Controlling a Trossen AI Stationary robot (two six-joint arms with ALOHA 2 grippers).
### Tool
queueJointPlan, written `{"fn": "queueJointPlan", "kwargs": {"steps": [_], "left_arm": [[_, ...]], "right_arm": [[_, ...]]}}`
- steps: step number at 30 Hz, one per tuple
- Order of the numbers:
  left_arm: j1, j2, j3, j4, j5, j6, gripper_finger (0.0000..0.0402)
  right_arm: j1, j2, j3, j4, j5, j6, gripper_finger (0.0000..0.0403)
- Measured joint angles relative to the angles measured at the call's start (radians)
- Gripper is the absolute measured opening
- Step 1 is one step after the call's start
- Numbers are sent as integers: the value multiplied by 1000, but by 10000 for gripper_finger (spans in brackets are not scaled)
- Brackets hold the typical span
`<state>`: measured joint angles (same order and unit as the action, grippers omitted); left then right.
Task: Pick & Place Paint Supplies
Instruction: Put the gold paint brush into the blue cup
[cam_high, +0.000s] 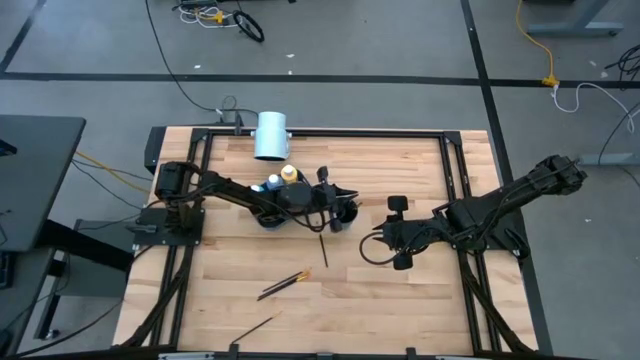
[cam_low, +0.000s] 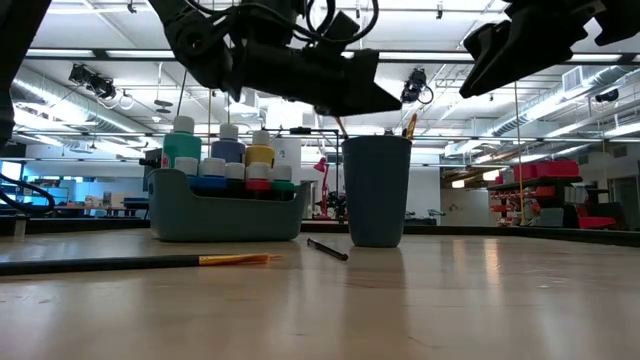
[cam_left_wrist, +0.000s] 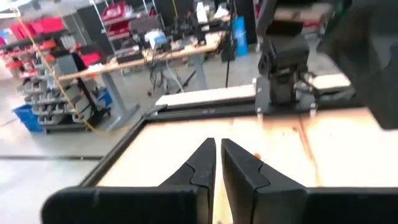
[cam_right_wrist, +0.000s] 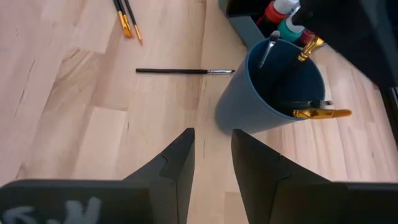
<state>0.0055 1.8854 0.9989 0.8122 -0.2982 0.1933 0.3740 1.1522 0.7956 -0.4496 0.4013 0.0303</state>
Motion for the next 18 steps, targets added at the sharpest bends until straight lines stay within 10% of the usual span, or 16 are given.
{"fn": "queueJointPlan", "kwargs": {"steps": [18], "left_arm": [[-138, -139, 0, -70, -1, -30, 66]], "right_arm": [[0, 0, -4, 33, 0, 40, 109]]}}
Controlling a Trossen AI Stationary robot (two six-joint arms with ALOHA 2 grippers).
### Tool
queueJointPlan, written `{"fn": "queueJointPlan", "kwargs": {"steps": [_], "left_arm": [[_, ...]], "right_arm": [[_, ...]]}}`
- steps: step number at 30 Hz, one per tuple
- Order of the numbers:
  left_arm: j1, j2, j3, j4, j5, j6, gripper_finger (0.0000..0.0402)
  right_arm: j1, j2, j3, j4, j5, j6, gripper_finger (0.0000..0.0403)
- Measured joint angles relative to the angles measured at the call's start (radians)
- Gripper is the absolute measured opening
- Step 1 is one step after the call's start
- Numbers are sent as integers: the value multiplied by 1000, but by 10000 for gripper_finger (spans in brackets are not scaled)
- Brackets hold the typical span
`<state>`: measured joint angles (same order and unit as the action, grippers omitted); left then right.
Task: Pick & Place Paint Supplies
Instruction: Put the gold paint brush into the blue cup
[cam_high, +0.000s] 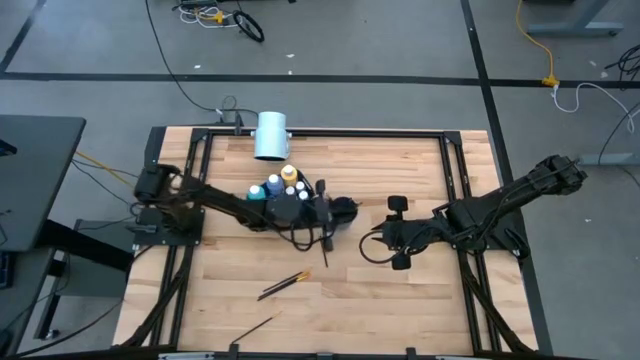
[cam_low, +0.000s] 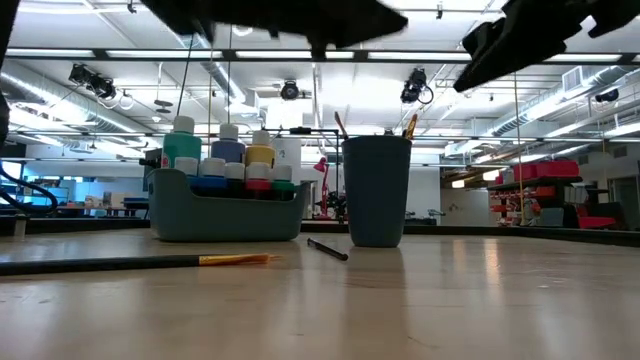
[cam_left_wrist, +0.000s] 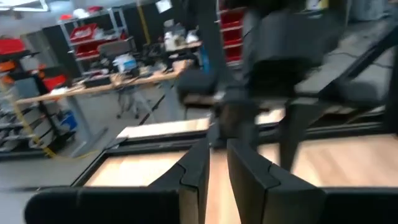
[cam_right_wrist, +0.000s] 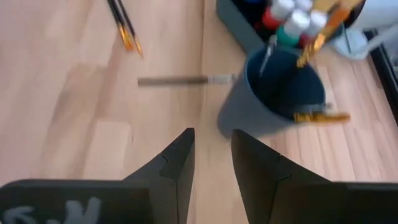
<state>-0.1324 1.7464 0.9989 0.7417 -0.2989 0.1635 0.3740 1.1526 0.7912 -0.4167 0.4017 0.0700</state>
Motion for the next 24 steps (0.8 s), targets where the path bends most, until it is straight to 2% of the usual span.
{"fn": "queueJointPlan", "kwargs": {"steps": [5, 10, 14, 18, 24], "left_arm": [[-70, -119, 1, -195, 0, -34, 66], [-138, -216, 2, -462, 0, -165, 66], [-190, -233, 1, -607, 1, -299, 66], [-236, -230, 0, -713, 35, -423, 66], [-302, -209, 0, -755, 139, -588, 66]], "right_arm": [[0, 0, -59, 203, -11, -59, 109], [0, 1, -132, 429, -135, -112, 109], [0, 1, -176, 602, -210, -172, 109], [0, 2, -177, 722, -204, -329, 109], [0, 37, -177, 803, -225, -386, 116]]}}
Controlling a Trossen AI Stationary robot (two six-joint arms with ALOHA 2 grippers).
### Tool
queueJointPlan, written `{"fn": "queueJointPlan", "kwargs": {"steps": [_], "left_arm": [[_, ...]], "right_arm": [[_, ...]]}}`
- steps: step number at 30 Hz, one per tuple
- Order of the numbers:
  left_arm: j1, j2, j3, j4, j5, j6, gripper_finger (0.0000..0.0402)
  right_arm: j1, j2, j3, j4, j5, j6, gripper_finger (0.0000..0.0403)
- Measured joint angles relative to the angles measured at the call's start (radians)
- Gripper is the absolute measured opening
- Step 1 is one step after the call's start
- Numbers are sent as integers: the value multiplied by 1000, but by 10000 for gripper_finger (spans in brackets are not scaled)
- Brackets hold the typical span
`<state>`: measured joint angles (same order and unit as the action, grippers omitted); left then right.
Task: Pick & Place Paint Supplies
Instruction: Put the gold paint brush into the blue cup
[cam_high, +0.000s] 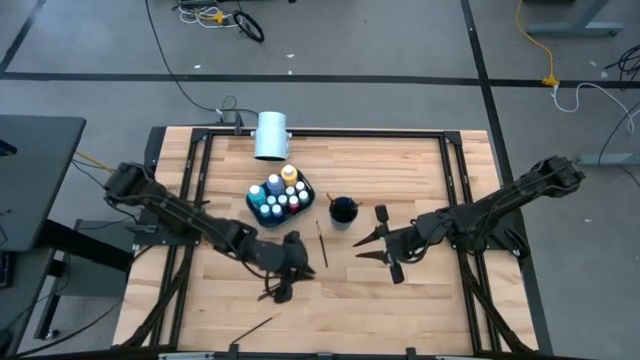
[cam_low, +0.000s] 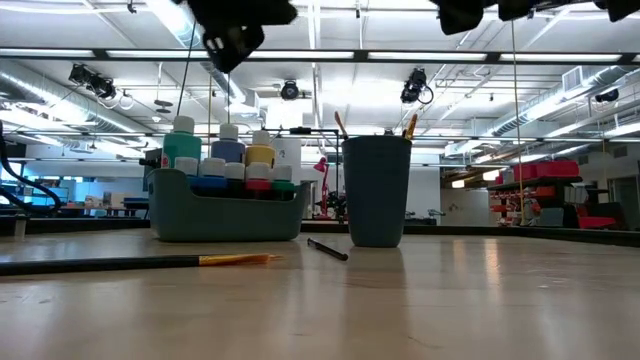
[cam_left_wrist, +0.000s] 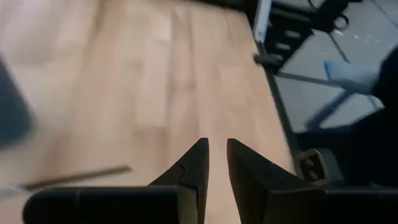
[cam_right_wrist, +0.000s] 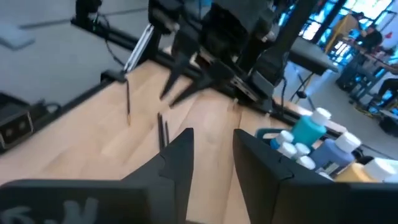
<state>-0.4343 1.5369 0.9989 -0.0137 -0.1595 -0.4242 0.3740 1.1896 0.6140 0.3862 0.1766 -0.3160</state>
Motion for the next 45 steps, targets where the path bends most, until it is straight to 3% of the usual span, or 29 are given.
{"fn": "queueJointPlan", "kwargs": {"steps": [7, 13, 22, 25, 29, 35, 39, 45], "left_arm": [[-93, 3, 0, 2, 19, -174, 67], [-148, 3, 3, -2, -4, -234, 67], [-177, 3, -32, -228, -34, -355, 67], [-184, 3, -56, -228, -38, -385, 68], [-184, 3, -99, -221, -107, -358, 88], [-131, 3, -161, -183, -184, -217, 150], [-77, 3, -215, -38, -219, -173, 175], [-28, 73, -258, 240, -204, -29, 178]], "right_arm": [[-1, 51, 0, 27, 1, -8, 156], [-4, 57, 0, 51, 52, -50, 191], [-13, 57, 0, 48, 51, -66, 203], [-15, 57, 0, 48, 51, -91, 203], [-15, 57, 0, 48, 50, -144, 203], [-15, 57, 0, 48, 49, -171, 203], [-15, 57, 0, 48, 45, -171, 203], [-15, 56, 0, 47, 41, -171, 203]]}}
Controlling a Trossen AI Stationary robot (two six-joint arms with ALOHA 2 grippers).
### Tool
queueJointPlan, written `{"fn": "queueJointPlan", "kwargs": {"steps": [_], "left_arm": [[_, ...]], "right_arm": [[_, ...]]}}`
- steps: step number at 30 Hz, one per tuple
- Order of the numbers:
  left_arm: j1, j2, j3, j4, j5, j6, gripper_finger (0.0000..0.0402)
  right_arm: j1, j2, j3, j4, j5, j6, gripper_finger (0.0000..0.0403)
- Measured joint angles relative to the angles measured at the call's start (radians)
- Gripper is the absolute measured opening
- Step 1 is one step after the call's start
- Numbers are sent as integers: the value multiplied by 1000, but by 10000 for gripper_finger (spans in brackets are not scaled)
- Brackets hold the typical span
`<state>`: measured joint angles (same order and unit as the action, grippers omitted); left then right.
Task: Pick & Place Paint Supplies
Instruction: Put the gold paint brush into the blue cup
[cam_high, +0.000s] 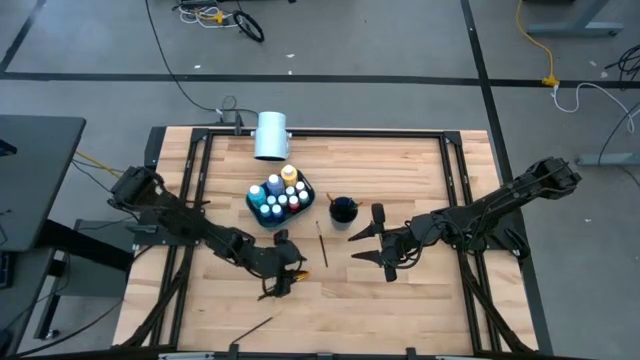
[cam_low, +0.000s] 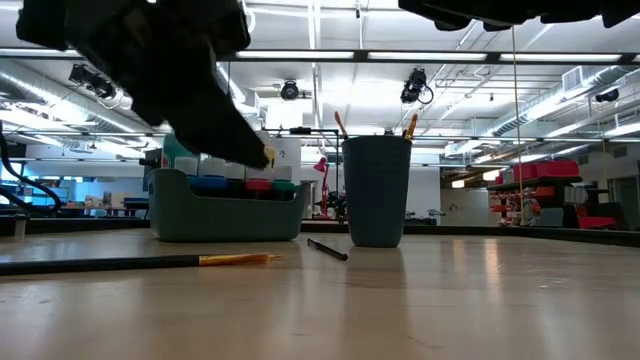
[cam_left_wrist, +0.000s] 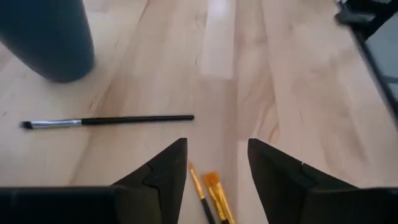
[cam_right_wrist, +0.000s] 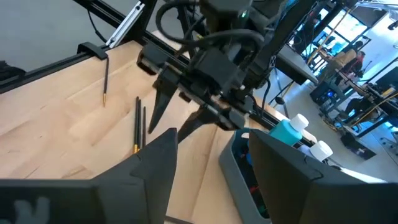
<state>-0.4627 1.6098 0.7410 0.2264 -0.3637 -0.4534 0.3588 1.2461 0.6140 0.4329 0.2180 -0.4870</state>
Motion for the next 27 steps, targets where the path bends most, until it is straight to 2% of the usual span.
{"fn": "queueJointPlan", "kwargs": {"steps": [4, 11, 15, 19, 23, 27], "left_arm": [[6, 81, 7, 62, 27, 52, 172], [-5, 200, 47, 63, 71, 62, 169], [-8, 228, 47, 53, 68, 58, 168], [-7, 242, 46, 37, 22, 47, 160], [-4, 241, 47, 14, 3, 49, 140], [-3, 240, 46, 10, -1, 46, 98]], "right_arm": [[0, 0, 0, -1, 0, 1, 203], [0, 0, 0, -14, 0, 7, 198], [0, 0, 0, -17, -1, 7, 199], [0, 0, 0, -22, -1, 12, 199], [0, 0, 0, -23, -1, 22, 199], [0, 0, 0, -23, -1, 32, 199]]}}
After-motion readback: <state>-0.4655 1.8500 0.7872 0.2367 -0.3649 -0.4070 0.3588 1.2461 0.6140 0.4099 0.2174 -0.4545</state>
